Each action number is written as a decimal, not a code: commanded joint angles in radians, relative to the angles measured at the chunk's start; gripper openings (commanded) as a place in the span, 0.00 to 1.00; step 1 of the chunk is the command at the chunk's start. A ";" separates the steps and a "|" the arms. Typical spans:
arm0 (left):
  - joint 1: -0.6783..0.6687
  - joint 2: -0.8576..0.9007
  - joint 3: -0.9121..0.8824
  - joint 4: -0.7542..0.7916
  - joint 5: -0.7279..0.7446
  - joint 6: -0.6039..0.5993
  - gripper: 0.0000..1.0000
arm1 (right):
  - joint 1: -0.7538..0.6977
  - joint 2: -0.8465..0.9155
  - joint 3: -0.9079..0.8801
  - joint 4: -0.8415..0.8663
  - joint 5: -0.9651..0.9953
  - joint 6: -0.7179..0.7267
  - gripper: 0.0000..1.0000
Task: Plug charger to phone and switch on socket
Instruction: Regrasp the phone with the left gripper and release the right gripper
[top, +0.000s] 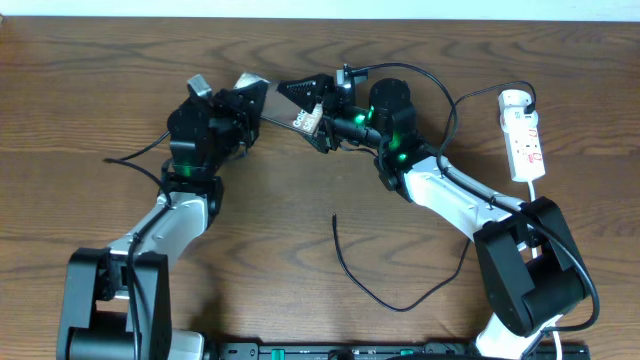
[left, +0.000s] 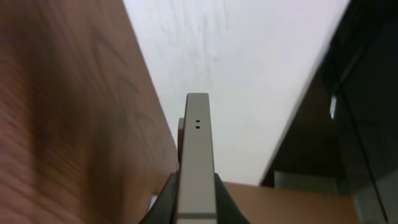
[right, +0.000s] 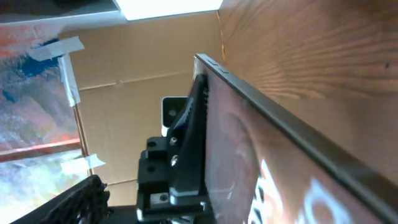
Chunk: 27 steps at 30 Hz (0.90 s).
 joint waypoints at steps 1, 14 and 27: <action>0.049 -0.014 0.011 0.001 0.018 0.016 0.07 | 0.003 -0.004 0.008 0.000 0.022 -0.031 0.99; 0.417 -0.014 0.019 0.002 0.513 0.016 0.07 | -0.047 -0.004 0.008 -0.054 -0.008 -0.384 0.99; 0.566 -0.014 0.085 0.127 1.008 0.027 0.07 | -0.089 -0.005 0.415 -1.121 0.187 -0.917 0.99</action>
